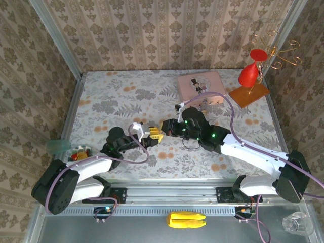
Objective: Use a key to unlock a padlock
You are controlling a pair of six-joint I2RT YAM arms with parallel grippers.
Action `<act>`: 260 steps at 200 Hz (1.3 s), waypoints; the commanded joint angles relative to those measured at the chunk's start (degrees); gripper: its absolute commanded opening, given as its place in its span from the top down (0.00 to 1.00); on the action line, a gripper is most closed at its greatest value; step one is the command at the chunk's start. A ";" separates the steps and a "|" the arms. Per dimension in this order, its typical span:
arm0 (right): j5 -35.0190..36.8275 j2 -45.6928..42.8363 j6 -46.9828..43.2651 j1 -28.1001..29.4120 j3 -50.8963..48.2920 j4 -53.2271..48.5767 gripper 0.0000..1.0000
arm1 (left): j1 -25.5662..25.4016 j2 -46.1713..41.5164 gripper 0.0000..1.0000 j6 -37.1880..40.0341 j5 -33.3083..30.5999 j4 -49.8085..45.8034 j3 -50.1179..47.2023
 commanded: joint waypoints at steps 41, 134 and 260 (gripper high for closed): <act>-0.38 -1.44 -0.83 0.22 -0.84 1.04 1.00 | 1.32 -1.92 0.97 1.17 1.78 -0.58 0.74; 18.90 -4.01 -20.68 -0.65 3.71 -20.63 0.73 | 0.94 -3.36 1.00 2.34 -20.63 -24.08 11.06; 17.05 -14.48 -16.75 -3.57 -14.60 0.60 0.46 | -4.42 -3.10 1.00 0.80 -42.25 -66.00 27.35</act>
